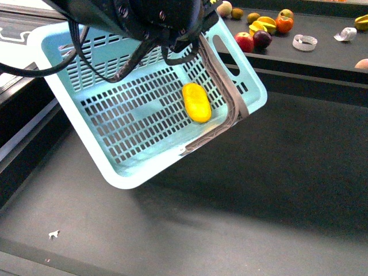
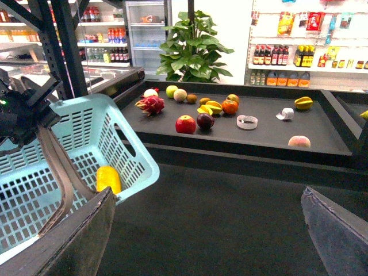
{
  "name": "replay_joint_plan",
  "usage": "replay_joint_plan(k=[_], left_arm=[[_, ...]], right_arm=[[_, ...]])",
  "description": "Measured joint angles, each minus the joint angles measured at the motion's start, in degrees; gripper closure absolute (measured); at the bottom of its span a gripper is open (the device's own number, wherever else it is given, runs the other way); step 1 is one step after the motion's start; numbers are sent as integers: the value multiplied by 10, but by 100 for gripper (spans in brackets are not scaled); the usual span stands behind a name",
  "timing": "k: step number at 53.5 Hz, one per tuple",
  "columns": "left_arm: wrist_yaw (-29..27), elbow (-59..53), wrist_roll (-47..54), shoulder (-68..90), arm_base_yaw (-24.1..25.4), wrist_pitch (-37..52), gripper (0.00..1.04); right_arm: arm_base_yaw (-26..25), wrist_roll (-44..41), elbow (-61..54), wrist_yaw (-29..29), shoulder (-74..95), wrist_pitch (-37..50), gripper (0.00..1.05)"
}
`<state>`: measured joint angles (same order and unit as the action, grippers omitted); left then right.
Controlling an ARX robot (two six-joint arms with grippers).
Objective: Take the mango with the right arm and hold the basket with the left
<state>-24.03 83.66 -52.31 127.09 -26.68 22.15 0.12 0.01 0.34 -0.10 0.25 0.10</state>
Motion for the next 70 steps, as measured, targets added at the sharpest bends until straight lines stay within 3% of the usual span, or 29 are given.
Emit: replay_joint_plan(k=[5, 17, 44, 64, 70], left_arm=[[-16, 45, -106, 26, 18, -49, 99], [-21, 87, -274, 88, 72, -63, 99], [-5, 110, -397, 101, 115, -147, 99], [-3, 92, -414, 102, 116, -156, 36], [-2, 77, -414, 102, 116, -147, 12]], right_arm=[[0, 0, 0, 0, 0, 0, 8], [0, 0, 0, 0, 0, 0, 8], [0, 0, 0, 0, 0, 0, 8], [0, 0, 0, 0, 0, 0, 8], [0, 0, 0, 0, 0, 0, 8]])
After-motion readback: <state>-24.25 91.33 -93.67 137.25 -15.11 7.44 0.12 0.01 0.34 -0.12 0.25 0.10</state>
